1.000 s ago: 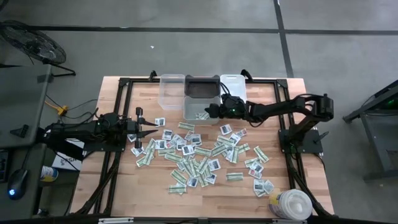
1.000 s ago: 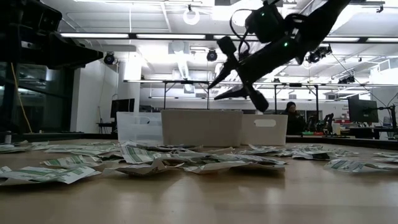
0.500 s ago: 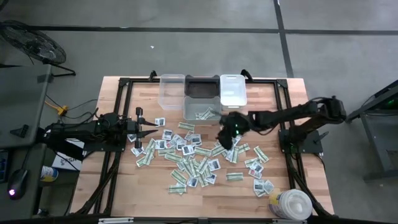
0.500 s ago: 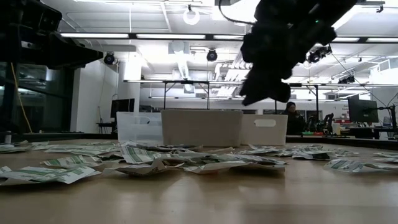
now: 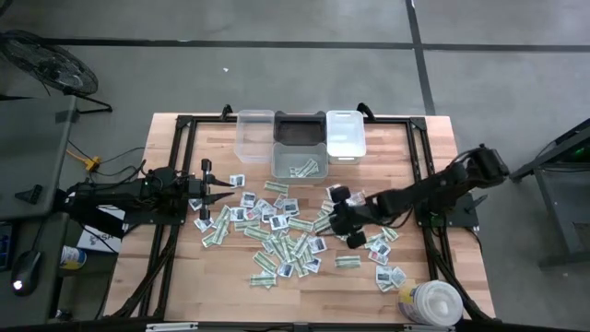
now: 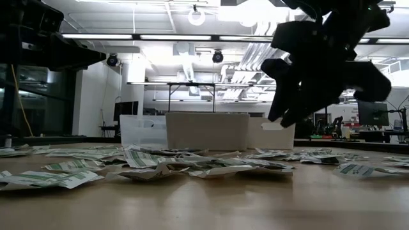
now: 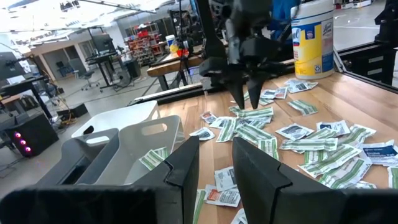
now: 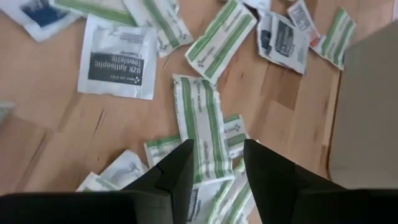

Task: Pick & Place First Aid Supplies
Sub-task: Put the bandage pack into the gray bin

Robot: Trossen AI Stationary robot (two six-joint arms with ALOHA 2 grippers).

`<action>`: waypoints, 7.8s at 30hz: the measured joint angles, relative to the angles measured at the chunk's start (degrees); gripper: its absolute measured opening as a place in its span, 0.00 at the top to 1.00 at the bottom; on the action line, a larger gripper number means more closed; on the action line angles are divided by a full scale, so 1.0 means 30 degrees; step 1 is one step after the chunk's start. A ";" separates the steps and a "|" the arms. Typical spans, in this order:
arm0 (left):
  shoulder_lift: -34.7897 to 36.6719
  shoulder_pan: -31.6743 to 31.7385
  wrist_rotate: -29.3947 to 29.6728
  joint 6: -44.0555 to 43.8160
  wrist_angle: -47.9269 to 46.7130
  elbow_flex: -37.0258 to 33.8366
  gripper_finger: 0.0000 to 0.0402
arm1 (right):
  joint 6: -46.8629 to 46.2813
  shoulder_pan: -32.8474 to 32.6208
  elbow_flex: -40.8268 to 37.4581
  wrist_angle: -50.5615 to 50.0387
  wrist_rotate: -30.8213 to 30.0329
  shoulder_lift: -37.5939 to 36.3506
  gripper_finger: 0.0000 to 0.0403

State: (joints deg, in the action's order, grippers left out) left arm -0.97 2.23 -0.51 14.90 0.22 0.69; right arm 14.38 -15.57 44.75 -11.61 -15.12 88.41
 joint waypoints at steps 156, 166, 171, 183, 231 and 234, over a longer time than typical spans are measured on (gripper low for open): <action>0.0000 -0.0003 0.0000 -0.0003 -0.0004 0.0007 0.76 | 0.4856 0.4257 0.8976 -0.4018 -0.3885 0.3137 1.00; 0.0000 0.0004 0.0000 -0.0003 -0.0004 0.0007 0.76 | 0.5589 0.6259 0.8968 -0.1843 -0.3195 0.4262 1.00; -0.0007 0.0000 0.0000 -0.0003 -0.0002 0.0002 0.76 | 0.5075 0.7000 0.8968 -0.0540 -0.2989 0.5253 1.00; -0.0007 -0.0002 0.0000 0.0004 -0.0003 0.0007 0.76 | 0.4748 0.7976 0.8954 0.0688 -0.2684 0.6637 1.00; -0.0007 0.0004 0.0000 0.0004 0.0003 0.0006 0.76 | -2.7983 0.5481 -0.3690 -0.2010 0.3966 -0.4468 0.68; -0.0005 0.0002 0.0000 0.0004 0.0003 0.0005 0.76 | -2.9670 0.4809 -0.4400 -0.1324 0.3679 -0.4651 0.68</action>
State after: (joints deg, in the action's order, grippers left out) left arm -0.99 2.23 -0.51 14.92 0.23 0.70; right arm -74.63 -1.15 31.55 -15.58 -4.08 74.46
